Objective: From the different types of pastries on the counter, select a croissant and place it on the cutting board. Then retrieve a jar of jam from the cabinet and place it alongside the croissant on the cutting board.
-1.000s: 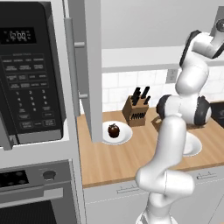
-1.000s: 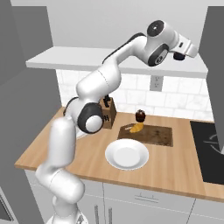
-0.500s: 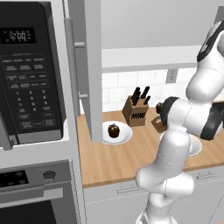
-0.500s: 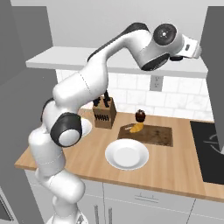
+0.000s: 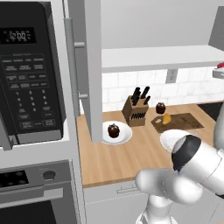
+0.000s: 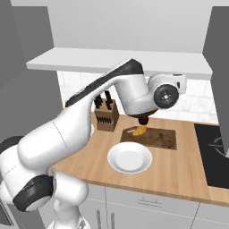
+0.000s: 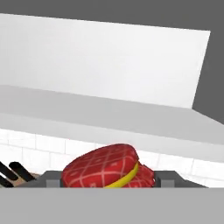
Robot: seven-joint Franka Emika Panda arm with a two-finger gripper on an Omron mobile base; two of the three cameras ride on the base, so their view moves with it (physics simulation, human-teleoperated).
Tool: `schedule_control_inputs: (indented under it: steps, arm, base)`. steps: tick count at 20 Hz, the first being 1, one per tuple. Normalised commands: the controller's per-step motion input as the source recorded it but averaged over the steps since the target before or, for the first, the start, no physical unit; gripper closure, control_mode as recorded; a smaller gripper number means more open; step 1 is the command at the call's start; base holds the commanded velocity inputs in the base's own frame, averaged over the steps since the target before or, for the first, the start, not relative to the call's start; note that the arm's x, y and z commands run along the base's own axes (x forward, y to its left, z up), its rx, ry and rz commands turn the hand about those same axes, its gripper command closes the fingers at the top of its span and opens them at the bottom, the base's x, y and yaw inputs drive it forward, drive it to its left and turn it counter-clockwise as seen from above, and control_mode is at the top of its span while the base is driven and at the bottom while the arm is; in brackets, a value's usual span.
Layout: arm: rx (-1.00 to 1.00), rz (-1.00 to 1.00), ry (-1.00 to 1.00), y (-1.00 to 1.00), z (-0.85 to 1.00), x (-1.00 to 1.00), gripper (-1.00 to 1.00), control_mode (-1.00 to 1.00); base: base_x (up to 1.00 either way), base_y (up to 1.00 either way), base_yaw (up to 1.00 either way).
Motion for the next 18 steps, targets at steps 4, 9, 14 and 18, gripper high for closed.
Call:
schedule_control_inputs:
  steps: [4,9,14,18]
  arm:
    - [-0.25,0.36,-0.20,0.83,-0.99,-1.00,1.00,-1.00]
    - [0.05,0.38,-0.19,0.23,-0.58,-0.28,1.00,-1.00]
    - [0.07,0.42,0.04,-0.55,-0.81,0.54,1.00,-1.00]
    - [0.02,0.14,0.26,-0.41,-0.78,0.13,1.00,-1.00]
  base:
    - [0.00,0.00,0.00]
    - [0.00,0.00,0.00]
    - [0.00,0.00,0.00]
    - [0.00,0.00,0.00]
